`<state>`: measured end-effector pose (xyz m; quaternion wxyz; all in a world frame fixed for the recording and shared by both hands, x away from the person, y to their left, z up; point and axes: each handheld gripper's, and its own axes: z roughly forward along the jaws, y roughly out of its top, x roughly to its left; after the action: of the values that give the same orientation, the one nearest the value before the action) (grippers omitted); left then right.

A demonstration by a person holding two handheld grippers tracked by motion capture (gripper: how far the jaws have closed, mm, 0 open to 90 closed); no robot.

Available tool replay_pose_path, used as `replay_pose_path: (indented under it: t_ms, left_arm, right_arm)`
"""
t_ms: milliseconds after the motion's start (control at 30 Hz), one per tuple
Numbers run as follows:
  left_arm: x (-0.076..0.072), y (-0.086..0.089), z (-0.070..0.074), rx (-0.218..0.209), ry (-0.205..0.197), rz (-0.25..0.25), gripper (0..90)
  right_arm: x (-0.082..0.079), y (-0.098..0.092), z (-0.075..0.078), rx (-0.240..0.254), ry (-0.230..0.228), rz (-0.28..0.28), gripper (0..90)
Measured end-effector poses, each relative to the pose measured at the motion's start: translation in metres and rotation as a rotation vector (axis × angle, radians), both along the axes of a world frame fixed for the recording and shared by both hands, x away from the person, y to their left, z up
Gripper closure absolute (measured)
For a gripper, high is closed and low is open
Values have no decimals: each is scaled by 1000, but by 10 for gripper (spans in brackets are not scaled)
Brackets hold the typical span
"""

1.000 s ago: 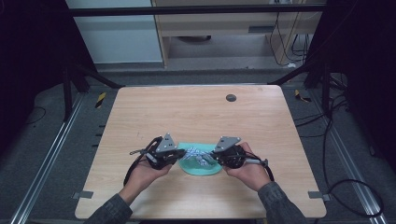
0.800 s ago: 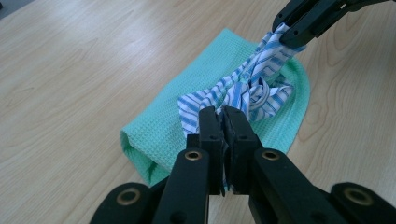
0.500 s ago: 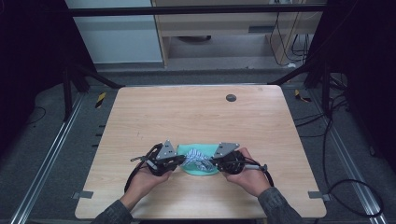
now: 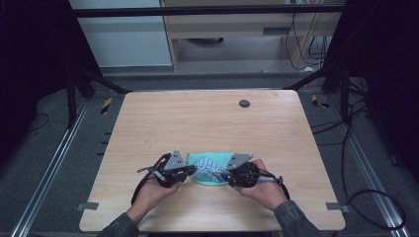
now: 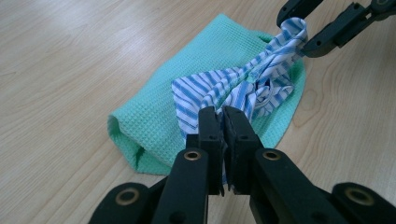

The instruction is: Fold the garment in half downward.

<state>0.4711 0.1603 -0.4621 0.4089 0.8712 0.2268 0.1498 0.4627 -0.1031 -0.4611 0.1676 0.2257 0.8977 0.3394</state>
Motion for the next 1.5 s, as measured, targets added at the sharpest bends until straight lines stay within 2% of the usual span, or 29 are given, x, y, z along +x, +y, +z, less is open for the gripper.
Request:
replay_pose_path:
  t_ms: [167,267,367,467,500,633,1000,1067,1333,1500]
  left_arm:
    - [0,-1,3,-3,-6,-8,863]
    - [-1,-1,2,1,-10,-12,863]
    - [-2,-1,0,6,-6,-21,862]
    - [-4,-1,-2,12,1,-28,862]
    - [-4,-1,-2,12,1,-28,862]
    - [-7,0,-7,32,2,-41,864]
    - [-14,1,-17,89,3,-58,870]
    - [-15,1,-19,85,7,-56,871]
    - [-20,2,-24,115,17,-76,873]
    - [-24,2,-27,112,29,-83,873]
  right_arm:
    - [2,3,0,1,14,-8,569]
    - [1,6,4,7,12,-3,592]
    - [-2,6,3,1,11,10,646]
    - [-4,6,0,-15,14,19,743]
    - [-4,6,0,-15,14,19,743]
    - [-6,4,-4,-11,12,29,844]
    - [-13,7,-10,-42,25,77,860]
    - [-14,8,-11,-45,26,79,861]
    - [-20,10,-19,-70,44,106,865]
    - [-21,11,-20,-83,56,115,866]
